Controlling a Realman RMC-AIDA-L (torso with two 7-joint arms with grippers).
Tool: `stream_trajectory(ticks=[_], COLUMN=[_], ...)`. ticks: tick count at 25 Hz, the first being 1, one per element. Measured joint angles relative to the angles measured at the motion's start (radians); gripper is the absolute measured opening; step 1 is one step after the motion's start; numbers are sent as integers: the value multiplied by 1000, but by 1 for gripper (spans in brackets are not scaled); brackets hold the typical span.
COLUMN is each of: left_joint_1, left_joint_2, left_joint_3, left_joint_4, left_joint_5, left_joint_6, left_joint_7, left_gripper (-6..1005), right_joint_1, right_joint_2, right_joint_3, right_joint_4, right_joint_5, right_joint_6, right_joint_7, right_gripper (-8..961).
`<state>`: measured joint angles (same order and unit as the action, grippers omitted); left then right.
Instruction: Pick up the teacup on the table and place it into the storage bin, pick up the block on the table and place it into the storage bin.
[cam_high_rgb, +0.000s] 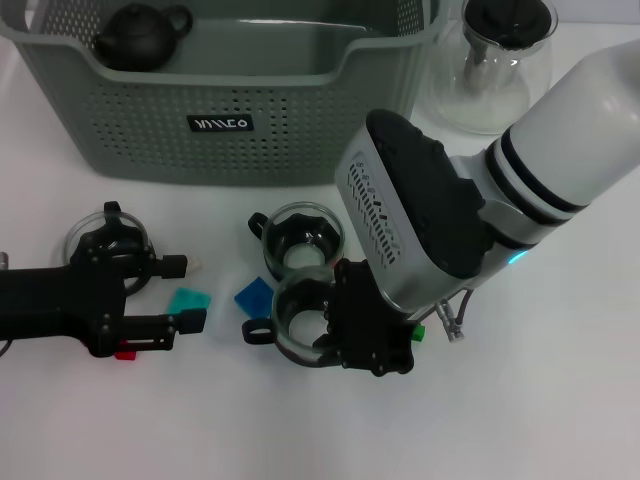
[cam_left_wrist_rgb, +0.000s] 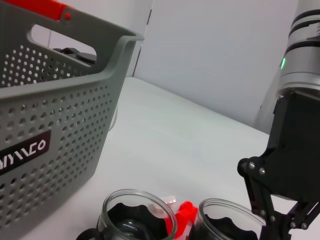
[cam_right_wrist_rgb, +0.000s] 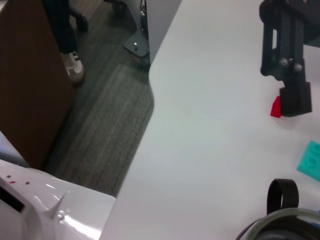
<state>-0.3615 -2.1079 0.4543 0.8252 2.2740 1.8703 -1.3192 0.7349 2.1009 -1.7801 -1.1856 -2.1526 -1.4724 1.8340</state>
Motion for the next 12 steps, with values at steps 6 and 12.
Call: stream_trajectory(ticks=[6,12], left_joint_1=[-2,-4], left_joint_2=[0,1], left_joint_3=[0,-1], left_joint_4=[0,0], left_joint_5=[0,0], left_joint_6=[-4,-17], left_joint_7=[0,0], left_gripper=[725,725], right_joint_1=[-4,-45], right_joint_2=[-1,-3], right_joint_3=[135,542], right_joint_4=[-9,-49], right_joint_5=[66,210], right_joint_6=[-139,-290], right_joint_7=[-50,-83], right_gripper=[59,59])
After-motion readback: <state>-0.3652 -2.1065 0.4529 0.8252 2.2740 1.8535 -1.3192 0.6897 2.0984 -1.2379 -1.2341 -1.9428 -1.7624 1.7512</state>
